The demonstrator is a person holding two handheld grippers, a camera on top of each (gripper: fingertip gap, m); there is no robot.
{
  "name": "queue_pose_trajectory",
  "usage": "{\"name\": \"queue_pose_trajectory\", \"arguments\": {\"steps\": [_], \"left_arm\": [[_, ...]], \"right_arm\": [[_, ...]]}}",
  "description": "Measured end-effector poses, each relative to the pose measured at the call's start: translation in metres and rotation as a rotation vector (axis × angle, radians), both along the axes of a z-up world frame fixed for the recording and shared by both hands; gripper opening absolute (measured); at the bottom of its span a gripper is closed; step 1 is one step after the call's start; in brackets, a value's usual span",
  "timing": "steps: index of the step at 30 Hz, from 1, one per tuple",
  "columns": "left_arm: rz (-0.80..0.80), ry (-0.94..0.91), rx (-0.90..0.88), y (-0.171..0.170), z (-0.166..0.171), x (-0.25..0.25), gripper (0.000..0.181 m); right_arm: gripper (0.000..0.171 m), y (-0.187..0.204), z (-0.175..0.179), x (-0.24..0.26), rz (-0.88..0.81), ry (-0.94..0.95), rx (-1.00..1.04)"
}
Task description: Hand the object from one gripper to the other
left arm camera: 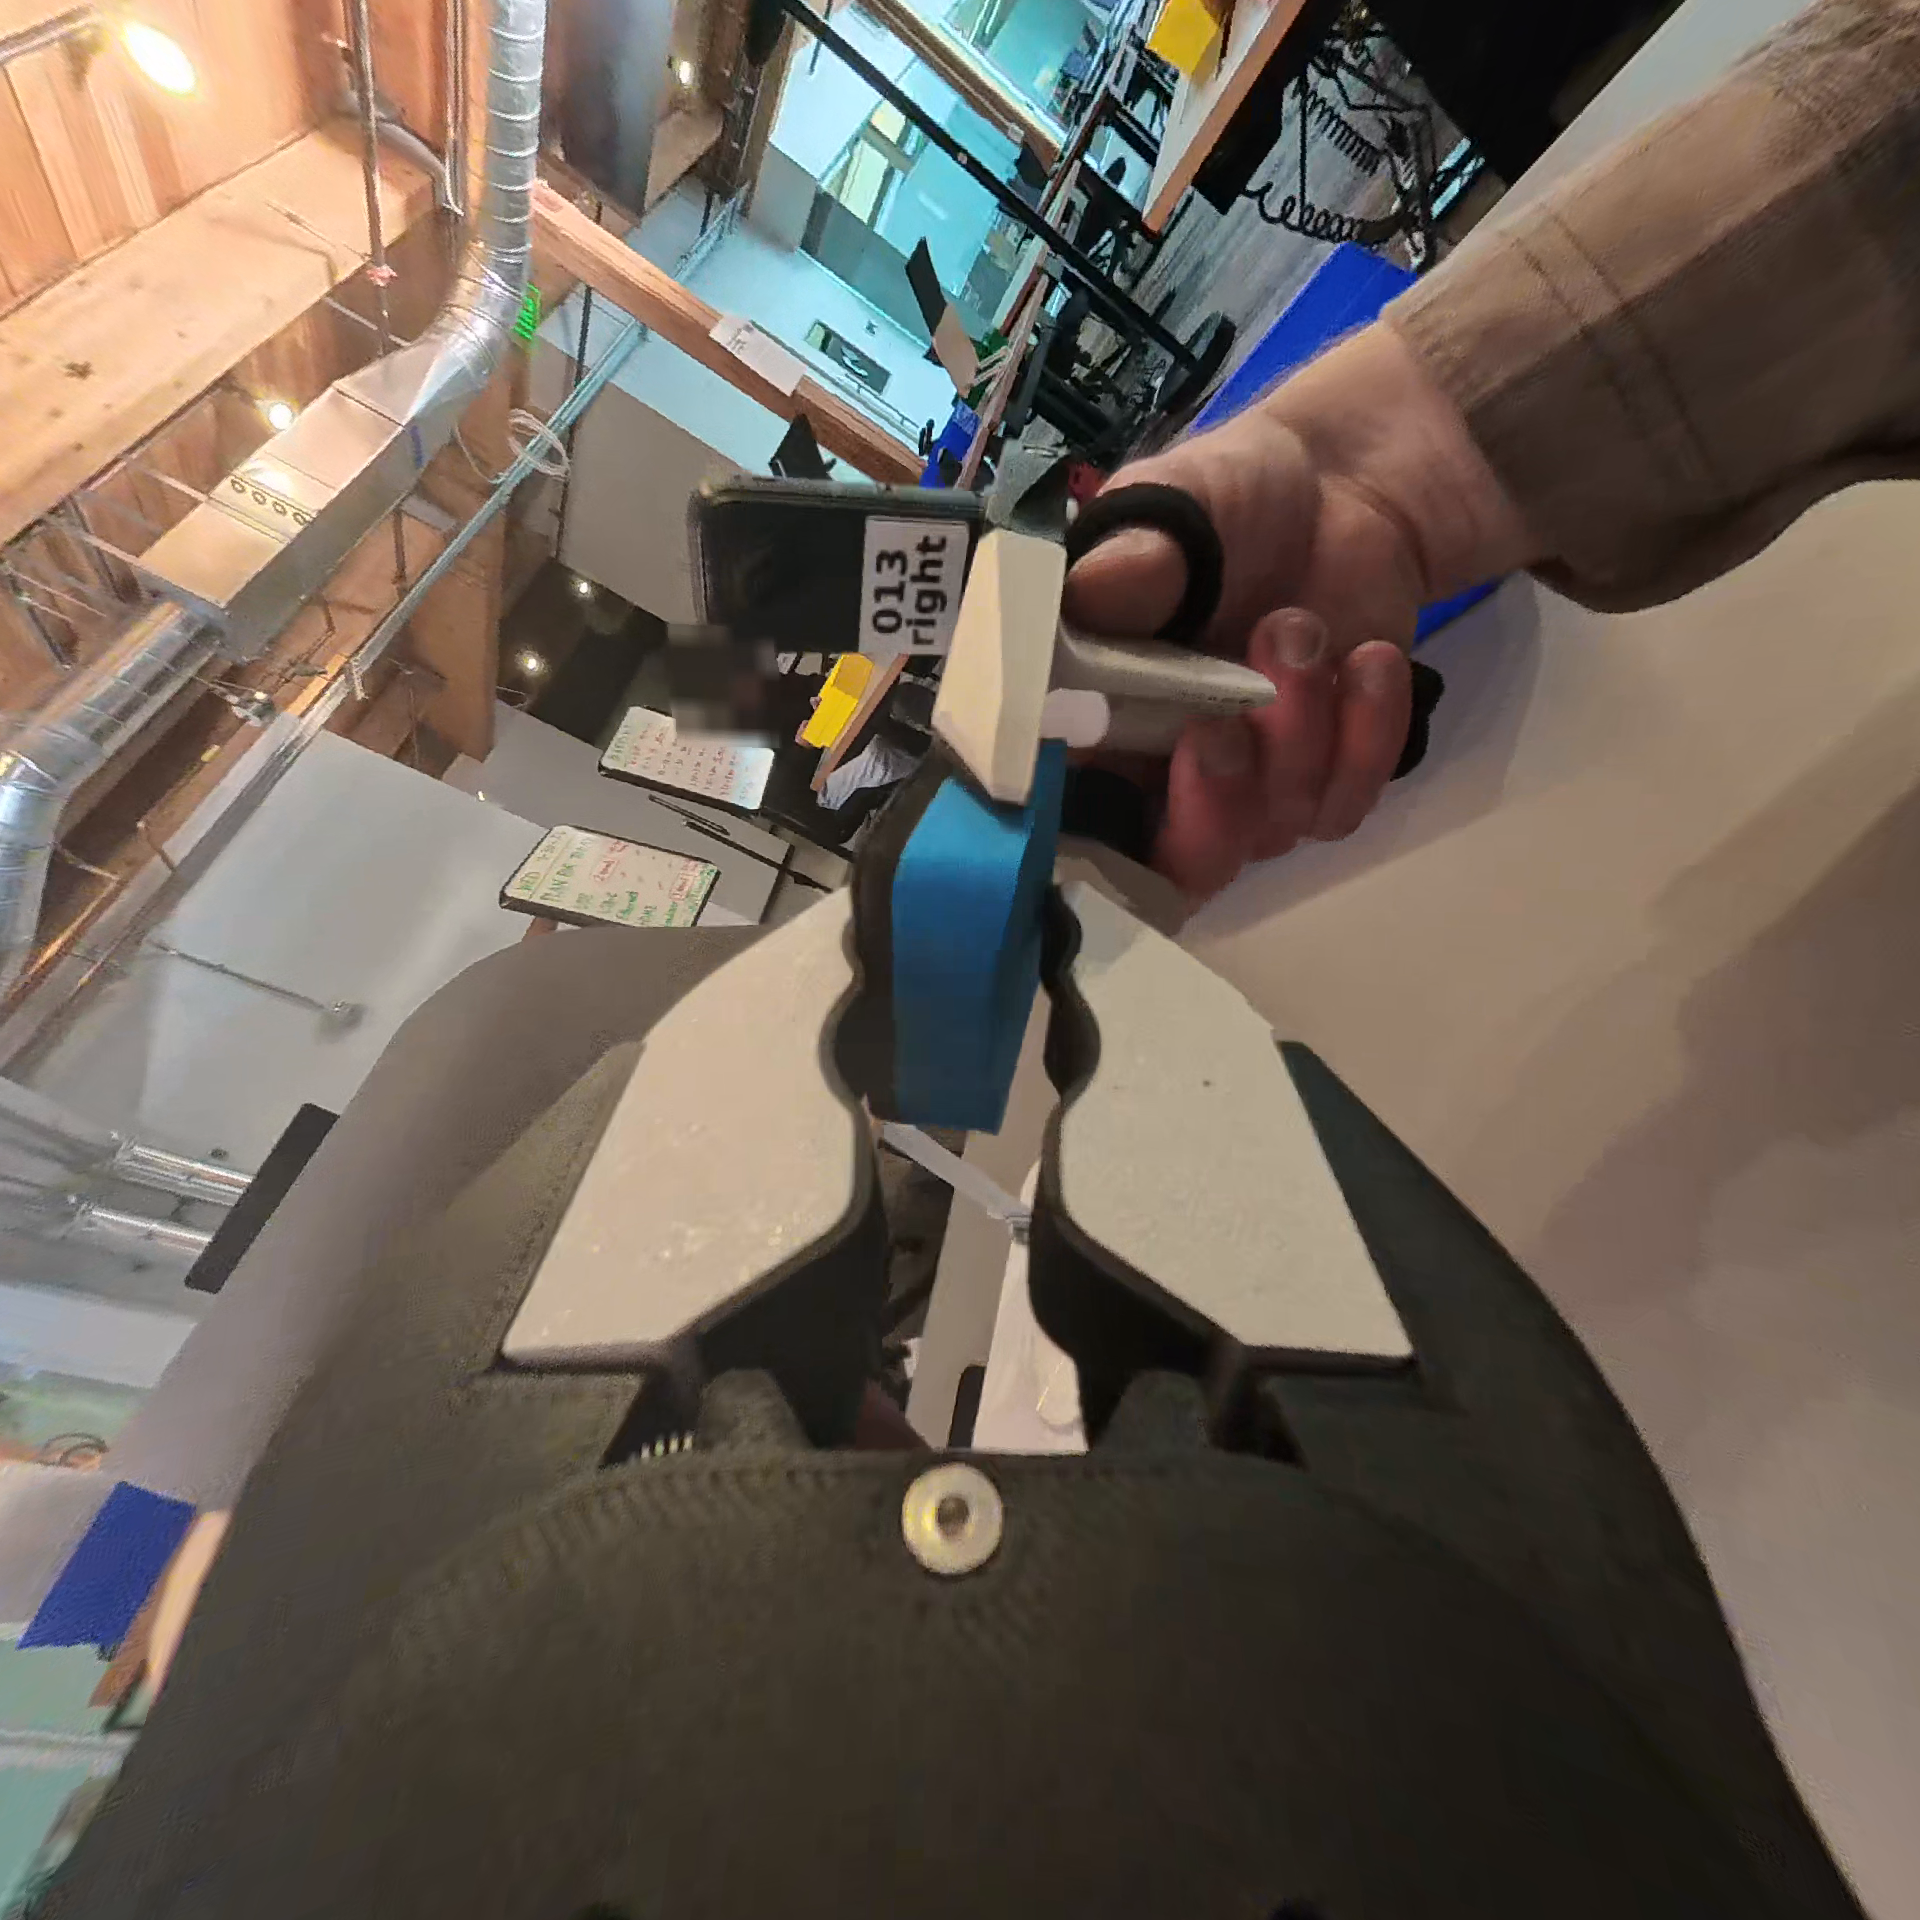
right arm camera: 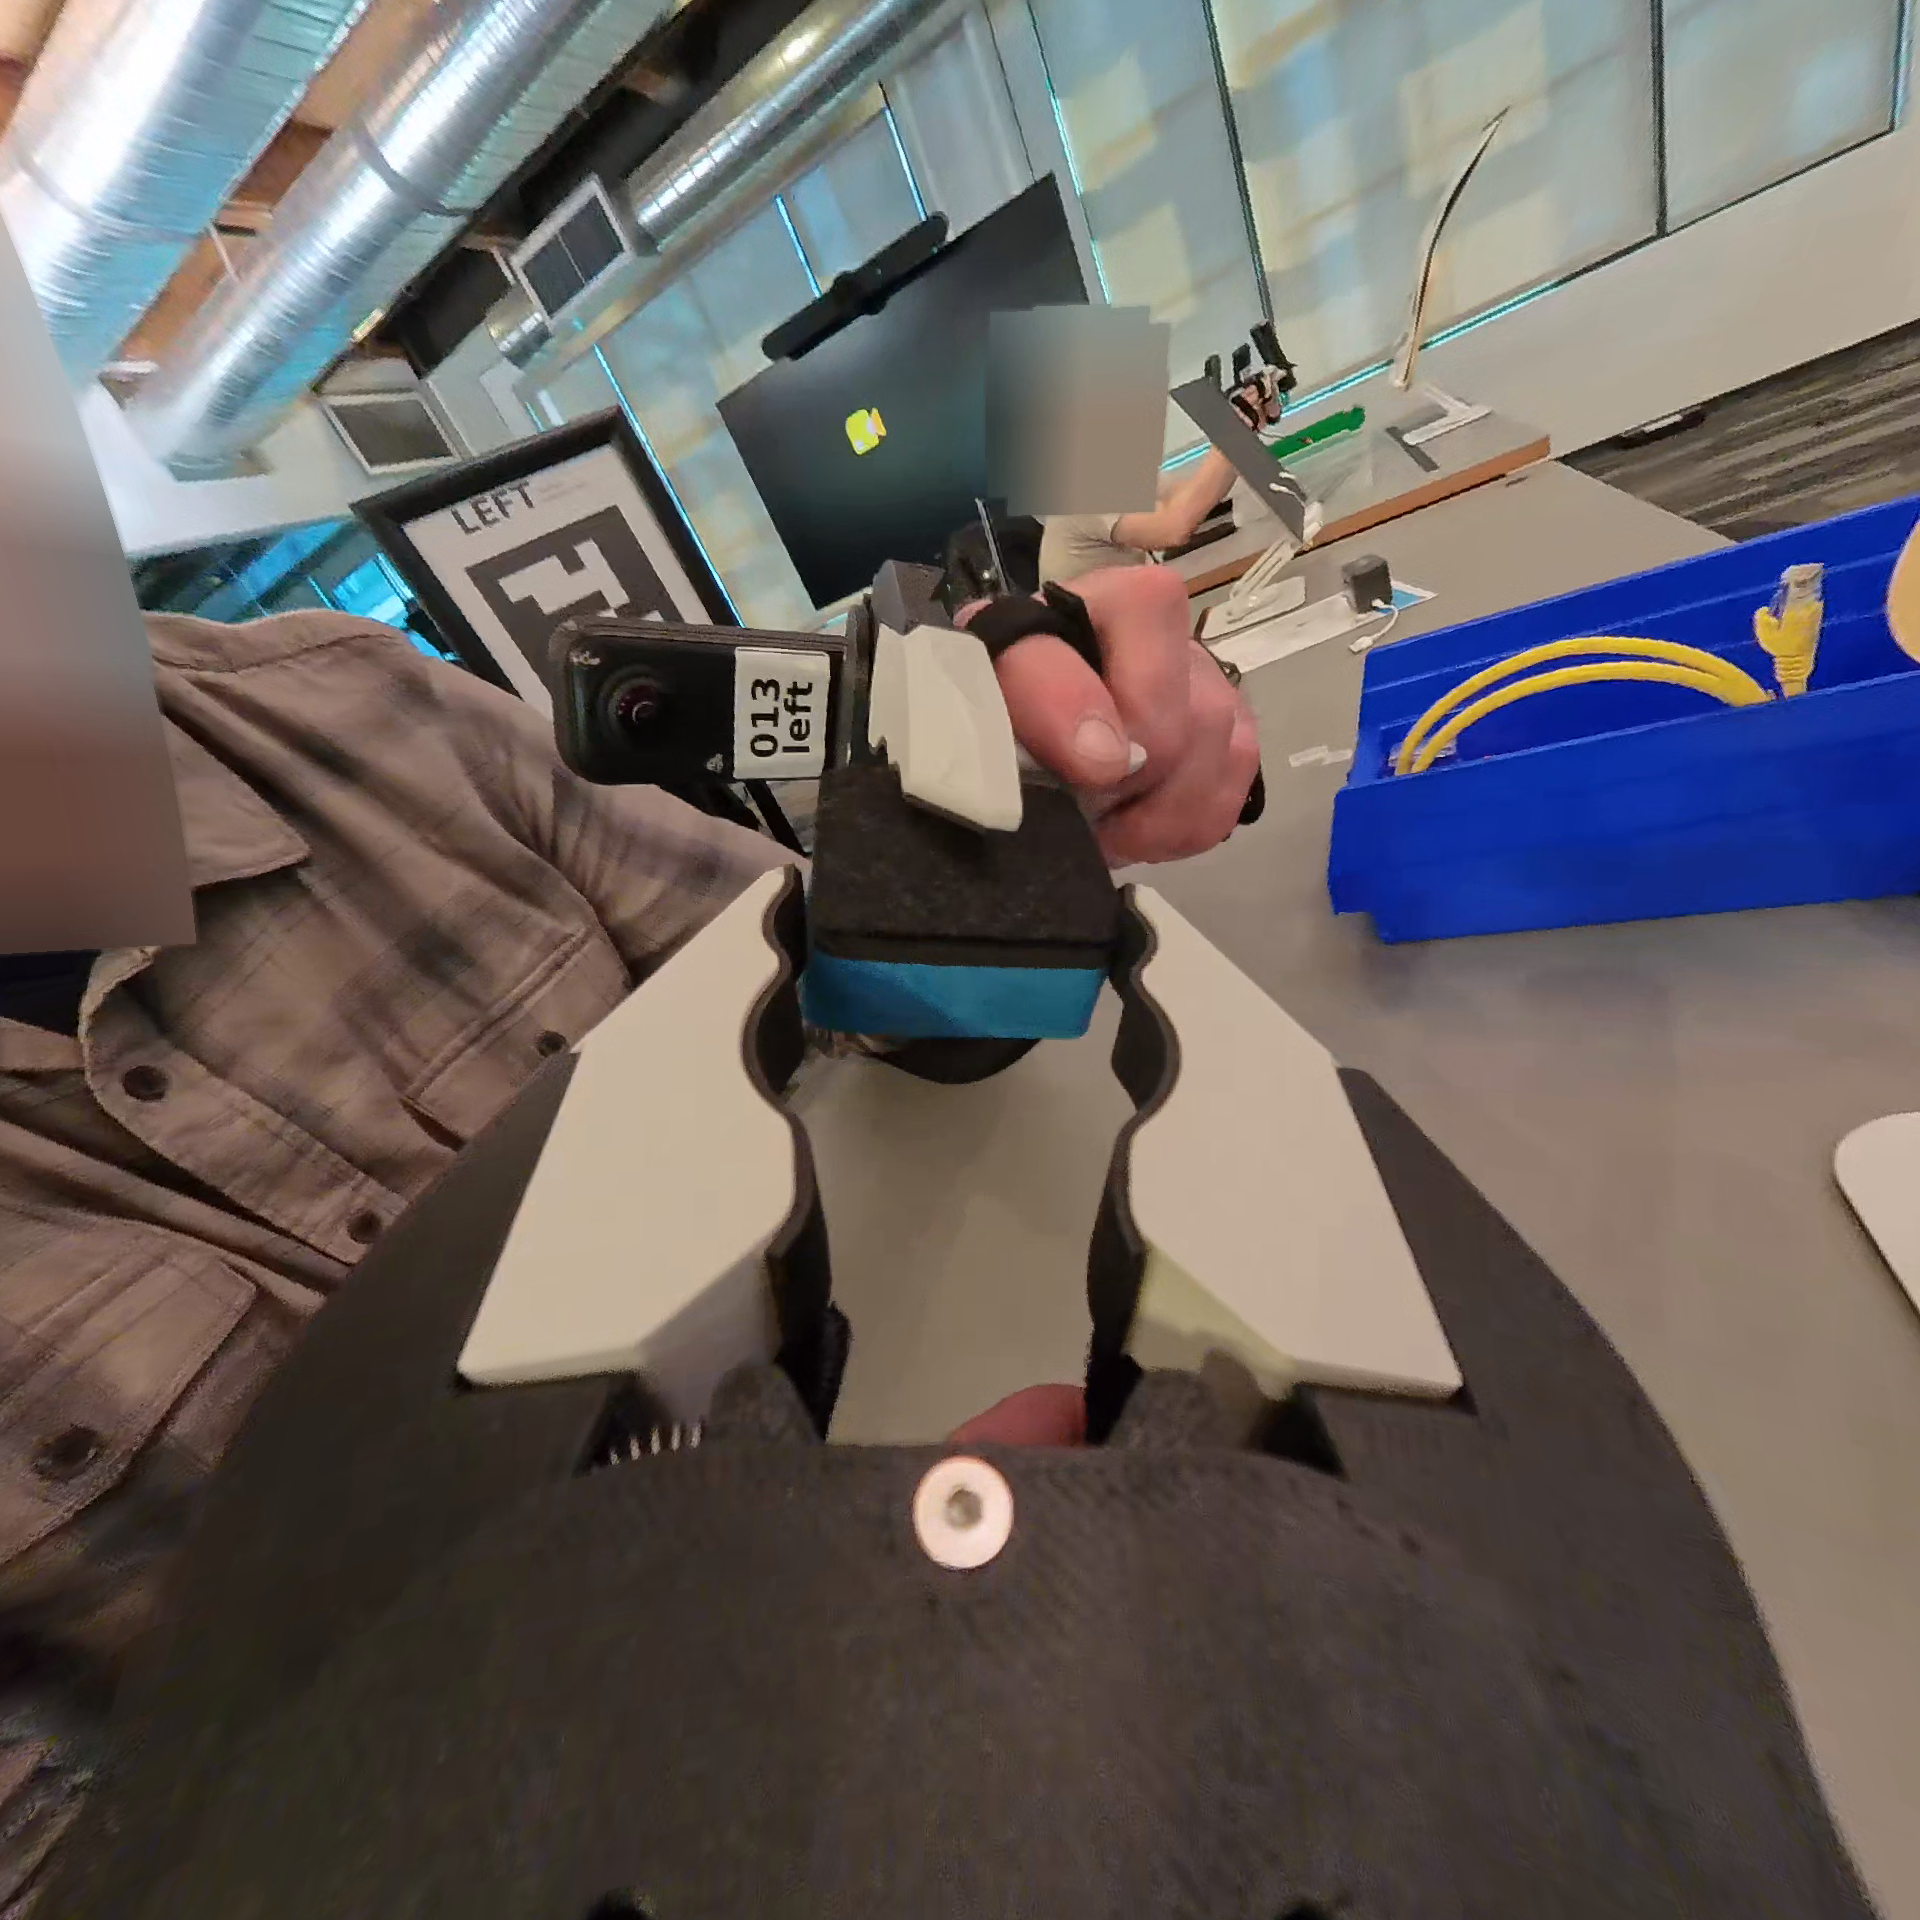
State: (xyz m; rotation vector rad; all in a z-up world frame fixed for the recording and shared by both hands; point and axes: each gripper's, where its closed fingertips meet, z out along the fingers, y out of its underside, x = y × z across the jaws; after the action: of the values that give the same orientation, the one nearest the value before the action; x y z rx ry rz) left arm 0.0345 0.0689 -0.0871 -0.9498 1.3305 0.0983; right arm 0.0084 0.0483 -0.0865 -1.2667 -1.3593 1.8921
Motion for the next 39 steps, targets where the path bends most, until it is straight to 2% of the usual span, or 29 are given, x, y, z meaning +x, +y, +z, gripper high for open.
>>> {"name": "queue_pose_trajectory", "arguments": {"steps": [4,6,7,9,12,14,17,19,21,23,26,29,35,37,39], "left_arm": [[0.040,-0.042,-0.051,0.008,0.002,-0.004,0.024],[0.080,-0.146,-0.134,0.018,0.010,-0.012,0.024],[0.080,-0.220,-0.205,0.022,0.014,-0.018,0.024],[0.023,-0.374,-0.441,0.027,0.018,-0.026,0.024],[-0.136,-0.680,-0.822,0.030,0.034,-0.043,0.023],[-0.191,-0.805,-1.035,0.037,0.034,-0.055,0.023],[-0.226,-0.930,-1.176,0.047,0.033,-0.068,0.023],[-0.243,-0.927,-1.262,0.046,0.027,-0.065,0.023],[-0.237,-0.864,-1.311,0.042,0.018,-0.057,0.023],[-0.248,-0.754,-1.351,0.032,0.007,-0.047,0.023],[-0.281,-0.680,-1.370,0.022,0.001,-0.040,0.023],[-0.322,-0.614,-1.411,0.013,-0.005,-0.037,0.023],[-0.200,-0.618,-1.401,0.025,-0.018,-0.032,0.023],[-0.257,-0.597,-1.408,0.018,-0.015,-0.030,0.023],[-0.336,-0.577,-1.427,0.009,-0.011,-0.029,0.023]], "right_arm": [[0.058,0.011,0.007,-0.004,-0.097,0.032,0.039],[0.069,0.025,0.015,-0.004,-0.226,0.081,0.133],[0.071,0.033,0.018,-0.003,-0.297,0.092,0.192],[0.058,0.050,0.025,0.002,-0.455,0.101,0.335],[0.053,0.052,0.039,0.008,-0.636,0.153,0.715],[0.055,0.052,0.042,0.006,-0.751,0.108,1.027],[0.063,0.057,0.028,-0.008,-0.837,-0.067,1.500],[0.071,0.056,0.019,-0.023,-0.841,-0.122,1.655],[0.080,0.051,0.012,-0.038,-0.835,-0.108,1.706],[0.089,0.047,0.002,-0.047,-0.798,-0.103,1.661],[0.089,0.043,-0.005,-0.047,-0.733,-0.083,1.588],[0.085,0.049,-0.012,-0.041,-0.717,-0.131,1.608],[0.087,0.071,-0.024,-0.040,-0.775,-0.353,1.735],[0.082,0.061,-0.026,-0.042,-0.724,-0.293,1.706],[0.078,0.042,-0.020,-0.042,-0.649,-0.166,1.585]]}}
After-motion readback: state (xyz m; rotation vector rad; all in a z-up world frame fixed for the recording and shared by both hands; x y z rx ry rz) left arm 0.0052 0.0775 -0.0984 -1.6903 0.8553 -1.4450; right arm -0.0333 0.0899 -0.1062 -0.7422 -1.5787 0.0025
